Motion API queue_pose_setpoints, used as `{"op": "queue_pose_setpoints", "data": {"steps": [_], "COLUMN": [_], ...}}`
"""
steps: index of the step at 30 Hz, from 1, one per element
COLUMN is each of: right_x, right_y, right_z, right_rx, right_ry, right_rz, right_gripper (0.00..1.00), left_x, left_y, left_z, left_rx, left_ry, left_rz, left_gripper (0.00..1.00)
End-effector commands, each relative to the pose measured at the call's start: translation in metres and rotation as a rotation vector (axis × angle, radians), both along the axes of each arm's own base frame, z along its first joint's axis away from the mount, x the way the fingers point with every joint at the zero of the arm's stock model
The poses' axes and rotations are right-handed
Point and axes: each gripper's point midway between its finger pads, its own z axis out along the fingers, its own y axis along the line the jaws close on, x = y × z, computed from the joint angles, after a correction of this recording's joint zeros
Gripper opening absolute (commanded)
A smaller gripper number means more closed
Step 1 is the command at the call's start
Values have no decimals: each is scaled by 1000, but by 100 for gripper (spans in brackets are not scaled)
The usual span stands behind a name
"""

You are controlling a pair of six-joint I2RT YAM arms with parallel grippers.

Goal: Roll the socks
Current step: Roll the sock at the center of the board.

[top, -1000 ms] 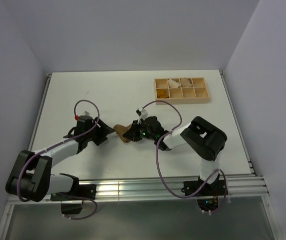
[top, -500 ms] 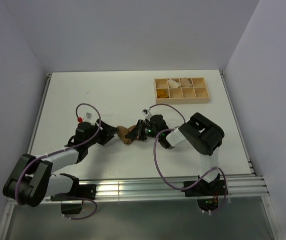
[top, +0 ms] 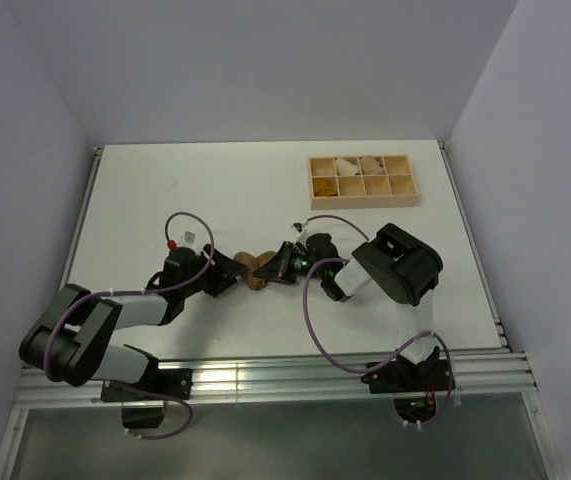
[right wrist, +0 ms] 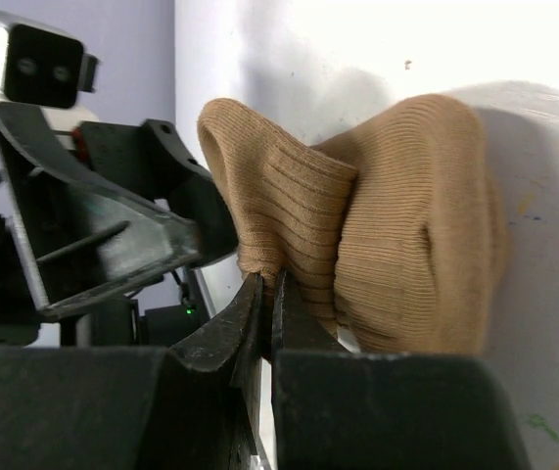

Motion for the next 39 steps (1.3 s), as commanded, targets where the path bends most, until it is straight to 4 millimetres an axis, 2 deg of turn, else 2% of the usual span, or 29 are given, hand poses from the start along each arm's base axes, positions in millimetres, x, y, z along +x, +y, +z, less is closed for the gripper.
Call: {"op": "queue_pose_setpoints", "data": {"steps": [1,12,18,28,39], "right_x": [-11,-11,-10,-4,-4], "right_y": [-10,-14,-22,-35,-34], "right_z": [-24,-36,-46,-61,-68], "right_rx": [-26,-30,-63,-125,-160], "right_ry": [100,155,191,227,227], "right_rz": [-3,1,-23,-61,-35], "right_gripper": [0,0,0,0,0], "left_x": [9,15,18,19,23], "left_y": [-5,-7,-11,-16,-21], "left_z": [6,1,-4,1,-8], "left_rx": [-19,-12,-20,-32,-43], "left_ry": [-44,-70,-60,-85,-82], "left_rz": [6,0,-8,-35,-46], "left_gripper": [64,63,62,62,59]}}
